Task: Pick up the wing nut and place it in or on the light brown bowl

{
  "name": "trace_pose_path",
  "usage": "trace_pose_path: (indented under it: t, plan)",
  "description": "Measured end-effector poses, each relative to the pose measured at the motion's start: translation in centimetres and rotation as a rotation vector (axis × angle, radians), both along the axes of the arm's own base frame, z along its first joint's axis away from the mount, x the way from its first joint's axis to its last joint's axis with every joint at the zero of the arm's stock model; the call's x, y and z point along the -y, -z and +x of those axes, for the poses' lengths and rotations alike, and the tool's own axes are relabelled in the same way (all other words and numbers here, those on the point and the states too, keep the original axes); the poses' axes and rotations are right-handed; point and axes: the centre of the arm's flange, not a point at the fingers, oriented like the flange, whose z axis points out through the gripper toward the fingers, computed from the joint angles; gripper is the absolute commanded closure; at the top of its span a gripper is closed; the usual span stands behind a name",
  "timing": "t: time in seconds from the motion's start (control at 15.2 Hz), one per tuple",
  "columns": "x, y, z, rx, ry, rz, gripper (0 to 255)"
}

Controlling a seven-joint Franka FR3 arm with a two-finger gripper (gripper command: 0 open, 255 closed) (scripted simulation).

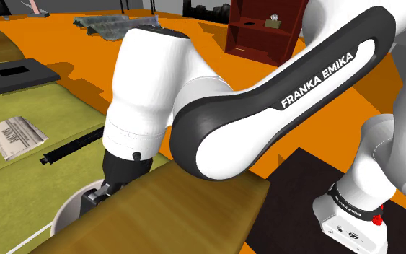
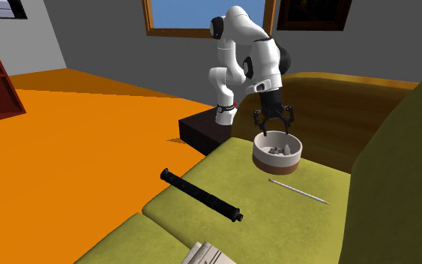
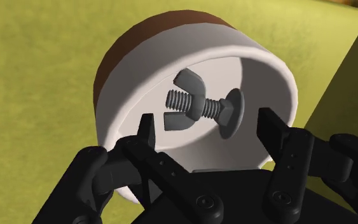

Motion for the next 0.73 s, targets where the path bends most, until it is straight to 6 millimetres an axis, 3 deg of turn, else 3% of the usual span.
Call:
trace_pose_path:
  t: [0.26,0.53,0.73]
  plan:
    - [-0.1,-0.1,-0.1,0.001,-0.002,0.003,0]
    - [1.4,-3.4,-0.2,0.0,0.0,0.0,0]
    - [1.8,-4.4,-0.3,-0.001,0.0,-0.001,0]
